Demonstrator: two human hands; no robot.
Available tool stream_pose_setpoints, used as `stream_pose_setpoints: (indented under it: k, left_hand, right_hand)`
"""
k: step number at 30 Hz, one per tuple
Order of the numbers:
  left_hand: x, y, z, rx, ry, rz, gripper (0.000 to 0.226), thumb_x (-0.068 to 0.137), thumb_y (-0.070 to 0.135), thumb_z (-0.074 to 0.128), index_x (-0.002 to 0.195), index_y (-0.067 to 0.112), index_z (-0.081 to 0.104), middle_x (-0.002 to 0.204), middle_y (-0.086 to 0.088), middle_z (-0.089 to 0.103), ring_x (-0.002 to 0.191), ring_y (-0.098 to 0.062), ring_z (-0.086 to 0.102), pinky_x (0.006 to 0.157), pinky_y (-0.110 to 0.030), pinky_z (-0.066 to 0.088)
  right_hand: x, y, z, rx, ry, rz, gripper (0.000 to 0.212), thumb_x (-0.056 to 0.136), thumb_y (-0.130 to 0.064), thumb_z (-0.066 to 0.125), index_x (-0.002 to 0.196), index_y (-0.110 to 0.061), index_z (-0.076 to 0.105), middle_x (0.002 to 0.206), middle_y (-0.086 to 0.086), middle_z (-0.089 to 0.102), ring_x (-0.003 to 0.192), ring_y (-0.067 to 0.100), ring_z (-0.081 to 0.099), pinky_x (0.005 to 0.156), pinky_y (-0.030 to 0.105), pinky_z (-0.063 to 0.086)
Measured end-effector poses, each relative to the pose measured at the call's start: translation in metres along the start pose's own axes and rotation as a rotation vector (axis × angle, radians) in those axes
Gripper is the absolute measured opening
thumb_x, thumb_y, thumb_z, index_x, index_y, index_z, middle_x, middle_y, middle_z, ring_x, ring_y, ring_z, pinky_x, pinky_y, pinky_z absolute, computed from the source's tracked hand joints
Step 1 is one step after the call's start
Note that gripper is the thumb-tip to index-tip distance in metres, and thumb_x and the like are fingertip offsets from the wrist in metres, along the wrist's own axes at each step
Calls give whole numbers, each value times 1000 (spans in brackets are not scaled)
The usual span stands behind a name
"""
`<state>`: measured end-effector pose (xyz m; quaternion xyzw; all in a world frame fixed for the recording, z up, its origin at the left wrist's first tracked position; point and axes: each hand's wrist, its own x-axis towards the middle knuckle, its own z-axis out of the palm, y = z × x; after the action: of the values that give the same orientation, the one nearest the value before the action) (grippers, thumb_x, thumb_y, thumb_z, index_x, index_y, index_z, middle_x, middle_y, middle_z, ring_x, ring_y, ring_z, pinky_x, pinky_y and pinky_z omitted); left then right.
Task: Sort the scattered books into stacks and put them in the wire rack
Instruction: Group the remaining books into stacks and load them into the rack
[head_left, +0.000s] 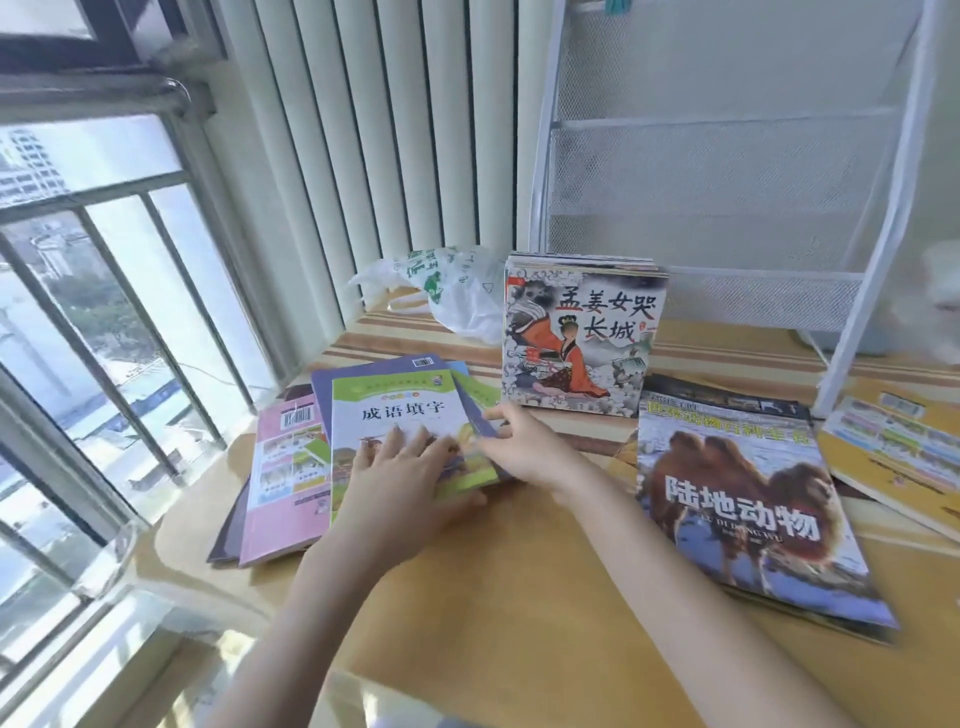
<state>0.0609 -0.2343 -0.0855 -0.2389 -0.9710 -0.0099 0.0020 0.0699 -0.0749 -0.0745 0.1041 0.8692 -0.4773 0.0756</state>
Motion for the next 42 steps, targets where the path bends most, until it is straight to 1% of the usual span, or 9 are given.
stream_pose_setpoints:
  k: [3,6,10,13,31,34,37,39,42]
  left_hand:
    - [0,2,-17,72,302,121,37,86,52,57,116,29,59,89,1,64,86,-28,64,69,-35,52]
    - [4,-5,-24,-255,381,-74,25,101,31,40,113,16,56,79,-8,60,87,-38,60,63,-38,40]
    - [8,-20,-35,-735,664,-267,38,100,29,41,70,6,41,62,-7,48,61,-30,44,57,-36,18]
    - [12,-28,-41,-845,722,-329,44,100,28,44,61,13,30,57,-3,40,53,-15,35,56,-35,20]
    - [11,-26,-39,-384,274,-3,46,73,70,41,97,38,63,86,11,67,81,-20,62,63,-29,47]
    - [6,-38,-49,-328,69,20,37,80,43,54,117,50,55,103,13,65,94,-17,60,71,-27,46]
    - [-1,-44,-53,-274,-205,147,94,75,34,72,139,63,8,141,27,34,123,0,41,96,-24,39]
    - [-6,-34,-56,-432,-208,271,110,66,45,82,135,67,-1,143,40,13,129,17,22,104,-13,26]
    - [-10,-8,-61,-1008,-34,301,46,74,41,67,115,51,48,111,35,61,103,22,50,84,-3,39]
  right_hand:
    - [4,-6,4,152,116,13,41,92,-38,52,127,-16,49,131,7,52,108,22,52,84,32,42]
    - [13,-4,-4,366,214,64,46,95,-33,51,125,1,52,127,24,51,110,34,54,98,46,42]
    - [17,0,-4,176,23,55,38,89,-19,63,123,-16,47,90,6,61,58,12,59,45,22,47]
    - [16,2,0,168,-101,72,44,90,-13,61,130,-14,40,93,11,63,46,10,58,38,20,39]
    - [-27,-43,-60,1132,-87,-207,43,87,1,35,120,-10,60,54,-2,41,30,2,32,27,13,25]
    - [-39,-58,-82,1353,-175,-276,38,77,-4,38,107,-9,61,44,-7,43,27,1,34,26,9,26]
    - [-50,-71,-99,1460,-156,-262,30,81,-6,39,100,-6,63,39,-8,38,28,1,38,29,9,34]
    - [-55,-77,-102,1491,-113,-218,28,93,-7,36,96,-1,63,40,-5,45,31,1,46,32,11,40]
    - [-59,-84,-103,1616,-83,-229,28,97,-9,42,87,10,61,55,13,62,45,15,64,41,16,50]
